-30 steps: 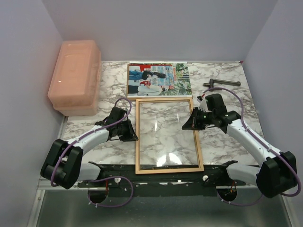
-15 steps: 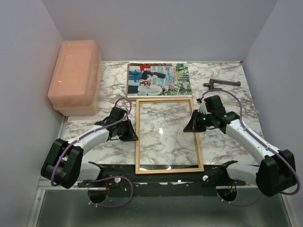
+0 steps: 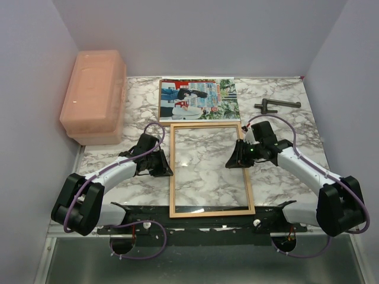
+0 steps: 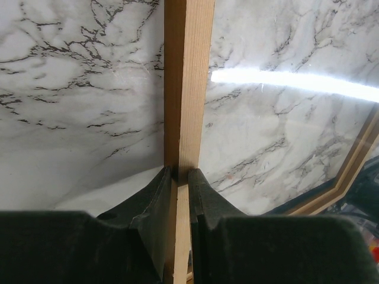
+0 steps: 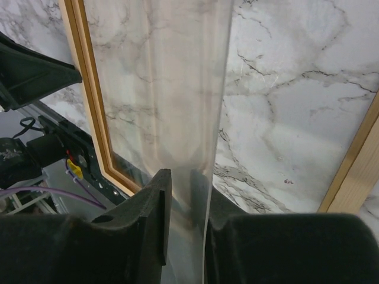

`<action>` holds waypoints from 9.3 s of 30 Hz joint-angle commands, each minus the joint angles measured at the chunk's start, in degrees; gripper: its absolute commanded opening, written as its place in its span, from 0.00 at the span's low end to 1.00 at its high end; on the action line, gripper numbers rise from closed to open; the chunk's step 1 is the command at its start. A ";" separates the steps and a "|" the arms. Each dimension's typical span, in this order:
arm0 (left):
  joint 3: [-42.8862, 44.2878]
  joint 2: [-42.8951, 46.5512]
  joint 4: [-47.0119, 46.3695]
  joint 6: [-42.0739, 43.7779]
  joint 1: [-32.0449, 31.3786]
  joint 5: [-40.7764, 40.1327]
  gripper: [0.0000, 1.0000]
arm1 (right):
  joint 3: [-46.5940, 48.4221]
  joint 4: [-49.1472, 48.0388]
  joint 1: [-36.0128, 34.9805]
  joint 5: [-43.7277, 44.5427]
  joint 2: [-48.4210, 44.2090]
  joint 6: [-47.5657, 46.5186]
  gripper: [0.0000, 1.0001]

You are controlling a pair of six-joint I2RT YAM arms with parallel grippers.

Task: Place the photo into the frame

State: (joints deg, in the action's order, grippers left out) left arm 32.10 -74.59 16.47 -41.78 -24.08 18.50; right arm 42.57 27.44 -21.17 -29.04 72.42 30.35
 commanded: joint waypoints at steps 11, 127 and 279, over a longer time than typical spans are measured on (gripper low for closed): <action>-2.58 -2.84 3.40 2.40 -0.53 -5.09 0.18 | 0.14 -2.14 -0.58 -0.80 2.46 -1.09 0.74; -2.22 -3.35 3.75 3.20 -0.80 -4.79 0.18 | -3.36 -22.29 -5.19 -14.89 -7.45 24.68 0.17; -1.45 -4.37 4.60 3.77 -1.41 -4.99 0.17 | 5.37 13.25 -5.20 21.15 8.56 1.83 1.00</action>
State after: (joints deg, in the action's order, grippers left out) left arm 33.10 -75.70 16.82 -40.32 -24.51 18.81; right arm 47.18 37.54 -25.93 -12.91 80.73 30.89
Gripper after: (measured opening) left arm 0.176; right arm 0.996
